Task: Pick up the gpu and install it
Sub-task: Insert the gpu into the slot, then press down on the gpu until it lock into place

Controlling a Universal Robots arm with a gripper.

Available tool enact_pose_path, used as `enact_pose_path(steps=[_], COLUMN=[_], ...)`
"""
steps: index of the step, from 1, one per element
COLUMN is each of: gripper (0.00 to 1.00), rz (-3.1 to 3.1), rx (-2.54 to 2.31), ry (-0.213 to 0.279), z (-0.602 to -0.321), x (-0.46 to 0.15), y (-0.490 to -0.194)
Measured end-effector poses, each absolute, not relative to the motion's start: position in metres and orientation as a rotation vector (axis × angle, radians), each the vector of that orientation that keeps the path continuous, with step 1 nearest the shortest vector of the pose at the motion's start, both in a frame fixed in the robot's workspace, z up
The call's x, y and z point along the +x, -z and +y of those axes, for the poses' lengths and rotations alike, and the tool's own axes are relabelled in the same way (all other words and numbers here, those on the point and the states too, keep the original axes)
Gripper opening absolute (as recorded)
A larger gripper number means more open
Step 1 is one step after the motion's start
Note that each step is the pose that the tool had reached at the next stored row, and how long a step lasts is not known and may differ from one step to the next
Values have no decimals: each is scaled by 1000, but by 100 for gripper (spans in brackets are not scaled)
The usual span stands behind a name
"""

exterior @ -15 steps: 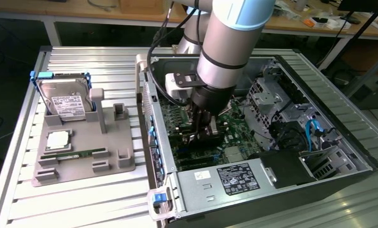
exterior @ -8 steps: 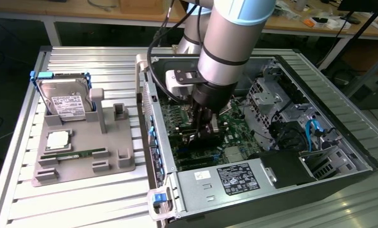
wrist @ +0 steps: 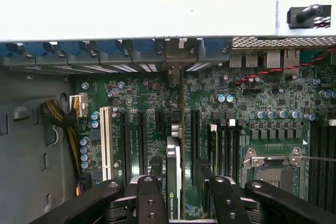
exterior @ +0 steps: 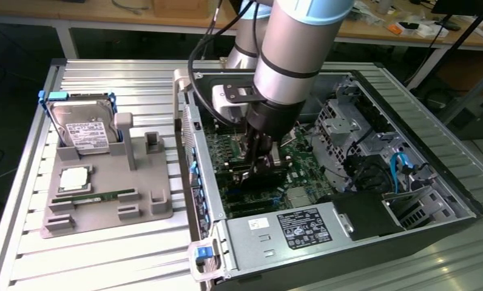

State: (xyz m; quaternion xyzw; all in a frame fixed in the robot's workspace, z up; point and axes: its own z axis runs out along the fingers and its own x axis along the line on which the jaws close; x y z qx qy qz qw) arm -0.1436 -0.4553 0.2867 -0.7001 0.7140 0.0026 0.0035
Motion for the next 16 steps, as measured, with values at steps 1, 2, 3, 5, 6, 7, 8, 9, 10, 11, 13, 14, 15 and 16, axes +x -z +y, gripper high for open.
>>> enact_pose_path(steps=[1, 2, 3, 5, 6, 7, 8, 9, 10, 11, 13, 14, 15, 16], gripper=[39, 39, 39, 39, 39, 39, 39, 39, 39, 39, 39, 39, 39, 39], rz=[2238, 2238, 2238, 2238, 2238, 2238, 2238, 2238, 2238, 2238, 2238, 2238, 2238, 2238], rx=[-2195, -2195, -2195, -2194, -2194, -2195, -2195, -2195, -2195, -2195, -2195, -2195, -2195, -2195], ry=[-8, -8, -8, -8, -8, -8, -8, -8, -8, -8, -8, -8, -8, -8], z=[-455, -455, -455, -455, -455, -455, -455, -455, -455, -455, -455, -455, -455, -455], x=[-144, -144, -144, -144, -144, -144, -144, -144, -144, -144, -144, -144, -144, -144], y=[-287, -288, -289, -289, -289, -289, -289, -289, -289, -289, -289, -289, -289, -289])
